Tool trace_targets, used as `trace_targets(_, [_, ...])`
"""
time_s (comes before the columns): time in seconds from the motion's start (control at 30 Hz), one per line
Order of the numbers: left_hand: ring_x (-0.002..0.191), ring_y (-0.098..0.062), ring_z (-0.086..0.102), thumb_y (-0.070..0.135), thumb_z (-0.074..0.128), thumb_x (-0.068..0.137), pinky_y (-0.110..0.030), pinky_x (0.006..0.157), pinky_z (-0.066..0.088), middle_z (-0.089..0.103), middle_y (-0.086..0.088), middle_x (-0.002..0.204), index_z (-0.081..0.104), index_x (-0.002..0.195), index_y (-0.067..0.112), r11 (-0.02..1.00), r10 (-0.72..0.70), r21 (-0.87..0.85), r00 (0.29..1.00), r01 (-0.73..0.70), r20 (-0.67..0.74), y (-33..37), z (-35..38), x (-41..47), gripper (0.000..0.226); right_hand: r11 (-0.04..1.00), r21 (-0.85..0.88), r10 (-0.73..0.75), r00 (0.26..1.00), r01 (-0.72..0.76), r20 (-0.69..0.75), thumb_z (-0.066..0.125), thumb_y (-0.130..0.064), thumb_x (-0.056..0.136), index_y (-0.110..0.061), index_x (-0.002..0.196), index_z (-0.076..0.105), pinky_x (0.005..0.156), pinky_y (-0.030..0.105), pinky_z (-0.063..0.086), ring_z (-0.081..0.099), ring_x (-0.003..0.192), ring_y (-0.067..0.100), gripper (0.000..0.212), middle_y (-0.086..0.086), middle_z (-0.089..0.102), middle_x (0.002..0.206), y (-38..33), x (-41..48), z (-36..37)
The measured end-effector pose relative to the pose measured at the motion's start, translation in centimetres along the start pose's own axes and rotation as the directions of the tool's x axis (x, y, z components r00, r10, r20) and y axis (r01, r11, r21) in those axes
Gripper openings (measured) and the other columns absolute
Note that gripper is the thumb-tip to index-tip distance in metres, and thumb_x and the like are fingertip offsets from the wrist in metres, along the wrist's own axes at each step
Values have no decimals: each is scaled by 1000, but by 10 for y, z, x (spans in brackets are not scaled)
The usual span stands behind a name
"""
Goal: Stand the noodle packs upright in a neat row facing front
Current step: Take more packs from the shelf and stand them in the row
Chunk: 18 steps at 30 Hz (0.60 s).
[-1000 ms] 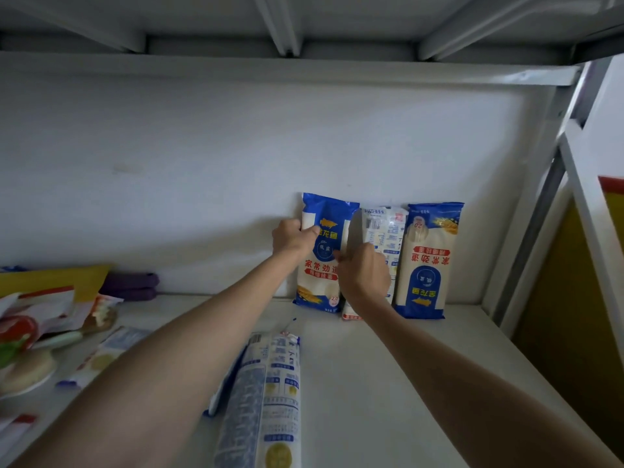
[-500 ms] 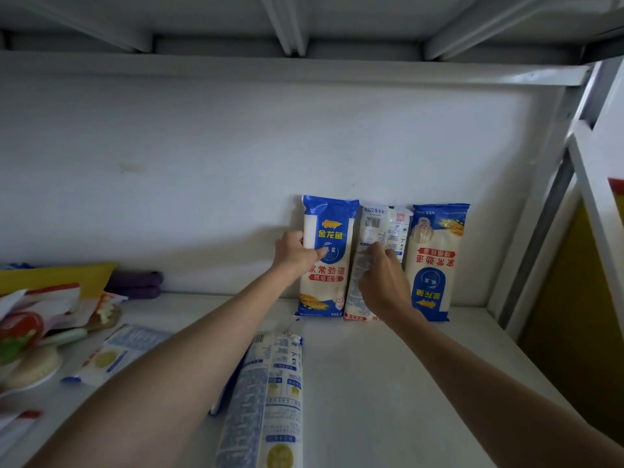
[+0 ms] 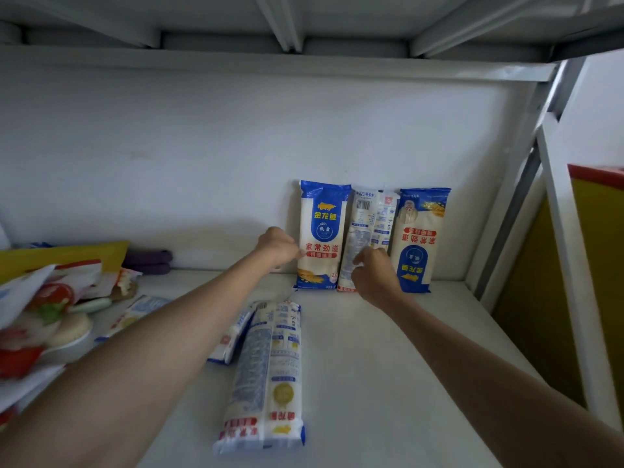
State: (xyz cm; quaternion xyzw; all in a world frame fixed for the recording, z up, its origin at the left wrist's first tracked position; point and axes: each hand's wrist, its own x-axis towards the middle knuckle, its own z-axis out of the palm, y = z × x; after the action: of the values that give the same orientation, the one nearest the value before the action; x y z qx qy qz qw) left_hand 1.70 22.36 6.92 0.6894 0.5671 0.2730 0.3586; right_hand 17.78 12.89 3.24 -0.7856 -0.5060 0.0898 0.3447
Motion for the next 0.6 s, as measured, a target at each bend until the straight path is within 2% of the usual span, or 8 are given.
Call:
trace_targets(0.07, [100, -24, 65, 20, 78, 79, -35, 82, 57, 66, -9, 112, 64, 113, 5, 997, -71, -9, 997, 72, 29, -10, -14, -19, 39, 999, 7, 36, 997, -36, 63, 49, -2, 88, -4, 105, 62, 72, 33, 53, 55, 85, 21, 21, 14, 59, 111, -14, -21, 0])
trace_targets(0.13, [96, -23, 65, 20, 78, 78, -36, 80, 57, 66, -11, 111, 61, 114, 4, 990, -139, -1, 988, 140, 65, -21, -27, -44, 43, 995, 26, 92, 987, -96, 133, 47, -5, 89, -3, 97, 62, 61, 29, 47, 58, 78, 25, 17, 15, 61, 99, -27, -44, 1])
trace_targets(0.23, [91, -26, 67, 18, 80, 74, -34, 68, 56, 67, -12, 108, 59, 113, 3, 975, -220, 38, 971, 218, 87, -40, -39, -84, 47, 990, 25, 130, 956, -142, 265, 48, -6, 88, 5, 110, 60, 68, 36, 54, 65, 85, 34, 28, 21, 65, 99, -43, -75, 8])
trace_targets(0.3, [95, -29, 65, 13, 79, 73, -34, 63, 54, 66, -15, 112, 57, 113, 1, 963, -271, 35, 957, 269, 104, -52, -42, -107, 47, 976, 42, 186, 916, -215, 355, 53, -7, 88, 6, 119, 54, 67, 38, 60, 67, 75, 30, 34, 22, 66, 102, -52, -92, 16])
trace_targets(0.4, [100, -28, 62, 9, 74, 77, -37, 73, 55, 62, -17, 114, 51, 113, 1, 943, -329, -12, 934, 334, 141, -67, -43, -131, 43, 958, 23, 251, 872, -286, 421, 59, -16, 90, 0, 117, 48, 70, 42, 62, 68, 69, 27, 33, 20, 65, 100, -63, -114, 25])
trace_targets(0.5, [92, -28, 61, 11, 70, 82, -39, 73, 55, 62, -16, 105, 54, 109, 2, 917, -383, -56, 911, 395, 152, -76, -43, -147, 33, 948, -13, 290, 850, -317, 439, 60, -19, 89, 0, 106, 50, 72, 43, 61, 66, 70, 29, 28, 19, 64, 88, -69, -127, 30])
trace_targets(0.6, [92, -29, 61, 17, 66, 87, -42, 83, 53, 61, -13, 94, 52, 102, 3, 855, -486, -68, 840, 514, 241, -83, -42, -158, 24, 910, -40, 375, 780, -413, 501, 64, -18, 87, 1, 104, 53, 69, 41, 60, 68, 72, 30, 28, 20, 67, 93, -71, -131, 31])
